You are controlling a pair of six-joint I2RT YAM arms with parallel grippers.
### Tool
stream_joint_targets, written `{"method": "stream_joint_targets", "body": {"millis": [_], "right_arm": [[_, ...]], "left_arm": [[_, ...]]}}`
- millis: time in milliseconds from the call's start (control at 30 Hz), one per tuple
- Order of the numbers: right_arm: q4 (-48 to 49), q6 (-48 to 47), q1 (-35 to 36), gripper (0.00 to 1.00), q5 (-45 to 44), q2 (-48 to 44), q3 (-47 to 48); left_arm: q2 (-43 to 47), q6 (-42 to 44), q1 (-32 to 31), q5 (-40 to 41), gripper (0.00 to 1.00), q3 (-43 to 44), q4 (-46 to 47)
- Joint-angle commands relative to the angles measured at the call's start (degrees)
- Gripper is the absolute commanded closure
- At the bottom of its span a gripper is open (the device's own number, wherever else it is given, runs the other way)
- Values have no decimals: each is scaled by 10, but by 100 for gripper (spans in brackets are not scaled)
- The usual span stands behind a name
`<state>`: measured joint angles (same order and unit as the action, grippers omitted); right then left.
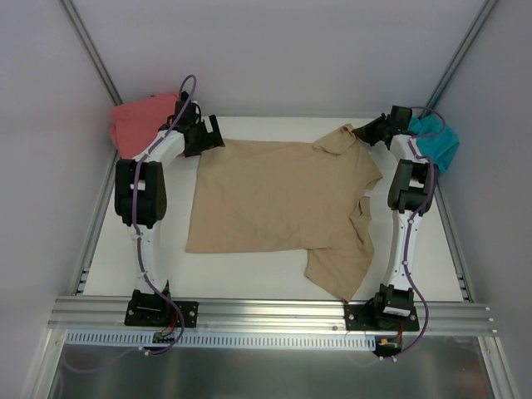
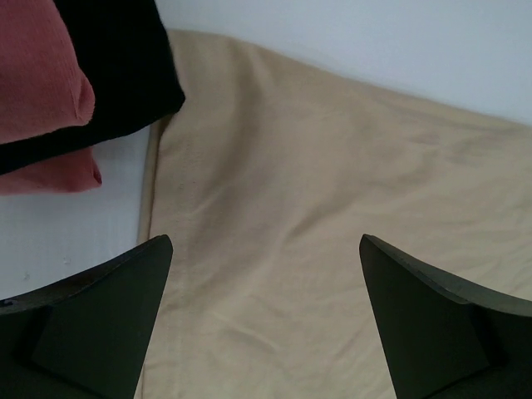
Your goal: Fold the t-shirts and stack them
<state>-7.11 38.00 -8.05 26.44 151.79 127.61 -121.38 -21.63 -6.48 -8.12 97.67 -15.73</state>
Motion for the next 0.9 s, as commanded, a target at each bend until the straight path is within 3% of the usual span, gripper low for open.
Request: {"method": "stream_joint_targets", "body": {"millis": [0, 333, 867], "right_arm": [[-4, -14, -4, 99, 18, -66, 8], [-24, -23, -4, 100, 32, -75, 5], [-38, -29, -13, 99, 45, -76, 7]], "left_arm": [[-22, -10, 1, 19, 1, 32, 21], [-74, -31, 1, -2, 2, 50, 74], [-95, 35, -1, 43, 2, 82, 29]]}}
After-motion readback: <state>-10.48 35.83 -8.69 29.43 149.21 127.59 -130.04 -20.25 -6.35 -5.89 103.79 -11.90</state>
